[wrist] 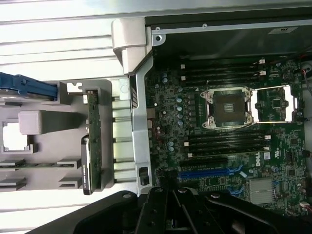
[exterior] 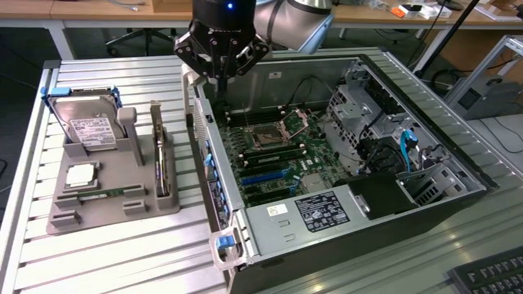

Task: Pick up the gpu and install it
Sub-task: 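Reach for the gpu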

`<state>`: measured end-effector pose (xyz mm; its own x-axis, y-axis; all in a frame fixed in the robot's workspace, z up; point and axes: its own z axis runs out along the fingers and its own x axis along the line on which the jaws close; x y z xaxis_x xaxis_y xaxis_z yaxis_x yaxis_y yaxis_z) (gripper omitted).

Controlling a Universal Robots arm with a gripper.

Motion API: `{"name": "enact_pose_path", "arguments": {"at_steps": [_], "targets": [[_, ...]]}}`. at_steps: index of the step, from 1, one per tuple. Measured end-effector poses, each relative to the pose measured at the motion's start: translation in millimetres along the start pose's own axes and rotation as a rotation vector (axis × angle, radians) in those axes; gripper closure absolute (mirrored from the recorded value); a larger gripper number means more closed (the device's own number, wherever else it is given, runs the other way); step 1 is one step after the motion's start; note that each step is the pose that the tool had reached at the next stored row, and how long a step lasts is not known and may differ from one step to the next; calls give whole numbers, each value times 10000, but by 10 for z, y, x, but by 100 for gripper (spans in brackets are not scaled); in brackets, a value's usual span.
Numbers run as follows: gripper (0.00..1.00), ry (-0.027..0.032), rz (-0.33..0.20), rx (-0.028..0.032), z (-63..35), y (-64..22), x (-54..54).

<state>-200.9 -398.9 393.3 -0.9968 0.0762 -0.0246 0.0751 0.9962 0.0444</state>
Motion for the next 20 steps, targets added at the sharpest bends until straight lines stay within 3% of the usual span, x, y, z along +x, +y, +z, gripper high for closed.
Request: {"name": "enact_pose_path", "arguments": {"at_steps": [20], "targets": [[89, -3, 1, -1, -7, -18, 244]]}}
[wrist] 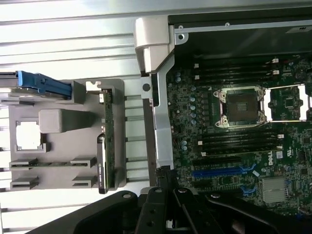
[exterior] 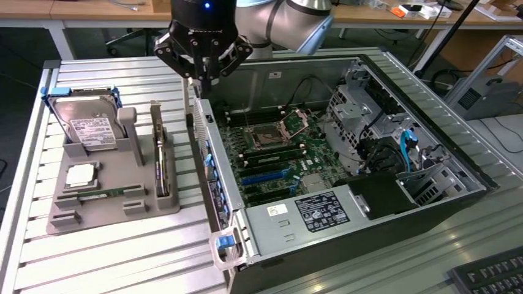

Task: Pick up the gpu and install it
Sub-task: 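Reach for the gpu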

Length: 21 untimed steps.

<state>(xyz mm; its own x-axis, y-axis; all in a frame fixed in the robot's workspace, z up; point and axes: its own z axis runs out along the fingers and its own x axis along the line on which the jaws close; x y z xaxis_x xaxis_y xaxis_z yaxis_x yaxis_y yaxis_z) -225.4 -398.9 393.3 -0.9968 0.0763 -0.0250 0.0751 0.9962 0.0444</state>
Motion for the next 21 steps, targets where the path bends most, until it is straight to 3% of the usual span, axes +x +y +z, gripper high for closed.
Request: {"name": "enact_pose_path", "arguments": {"at_steps": [21], "targets": [[89, 0, -1, 1, -7, -18, 239]]}}
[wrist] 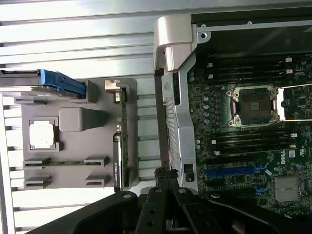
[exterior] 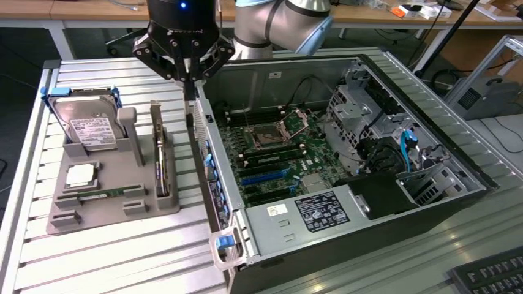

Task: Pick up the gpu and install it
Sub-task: 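Reach for the gpu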

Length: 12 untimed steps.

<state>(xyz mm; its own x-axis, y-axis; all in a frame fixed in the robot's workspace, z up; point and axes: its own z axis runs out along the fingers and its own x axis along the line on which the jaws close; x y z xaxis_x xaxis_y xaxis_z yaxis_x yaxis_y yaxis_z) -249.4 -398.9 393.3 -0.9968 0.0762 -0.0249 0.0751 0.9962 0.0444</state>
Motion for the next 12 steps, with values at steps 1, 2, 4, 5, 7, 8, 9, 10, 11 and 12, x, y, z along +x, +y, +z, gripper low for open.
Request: {"name": "enact_pose_path", "arguments": {"at_steps": [1, 2, 4, 5, 7, 8, 9, 10, 11, 12], "targets": [[89, 0, 0, 0, 0, -1, 10], [89, 0, 0, -1, 0, -1, 21], [89, 0, -1, 0, -2, -5, 61], [89, 0, 0, 0, -2, -6, 80], [89, -1, 0, 0, -3, -9, 122], [89, 0, 0, 0, -4, -10, 133], [89, 0, 0, 0, -4, -11, 144], [89, 0, 0, 0, -5, -12, 163], [89, 0, 0, 0, -5, -13, 173], [89, 0, 1, 0, -5, -14, 186]]}}
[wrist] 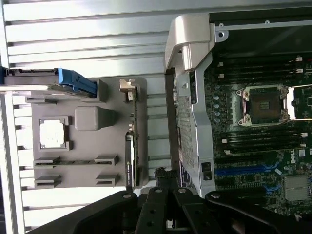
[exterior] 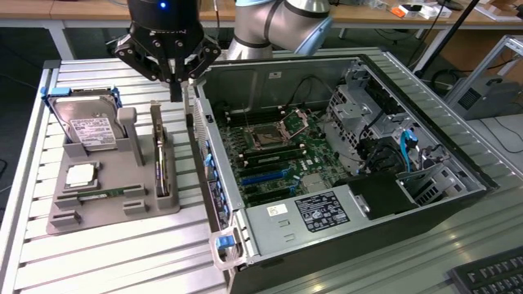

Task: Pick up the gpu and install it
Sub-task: 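Reach for the gpu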

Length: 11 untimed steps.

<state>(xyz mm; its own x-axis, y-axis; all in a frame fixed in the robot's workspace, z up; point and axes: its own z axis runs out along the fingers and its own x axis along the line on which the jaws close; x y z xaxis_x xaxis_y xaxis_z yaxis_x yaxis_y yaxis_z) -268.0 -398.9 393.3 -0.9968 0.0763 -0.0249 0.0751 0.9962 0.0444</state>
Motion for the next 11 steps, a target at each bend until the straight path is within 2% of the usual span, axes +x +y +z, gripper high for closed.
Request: {"name": "enact_pose_path", "arguments": {"at_steps": [11], "targets": [[89, 0, -1, 0, -4, -11, 146]]}}
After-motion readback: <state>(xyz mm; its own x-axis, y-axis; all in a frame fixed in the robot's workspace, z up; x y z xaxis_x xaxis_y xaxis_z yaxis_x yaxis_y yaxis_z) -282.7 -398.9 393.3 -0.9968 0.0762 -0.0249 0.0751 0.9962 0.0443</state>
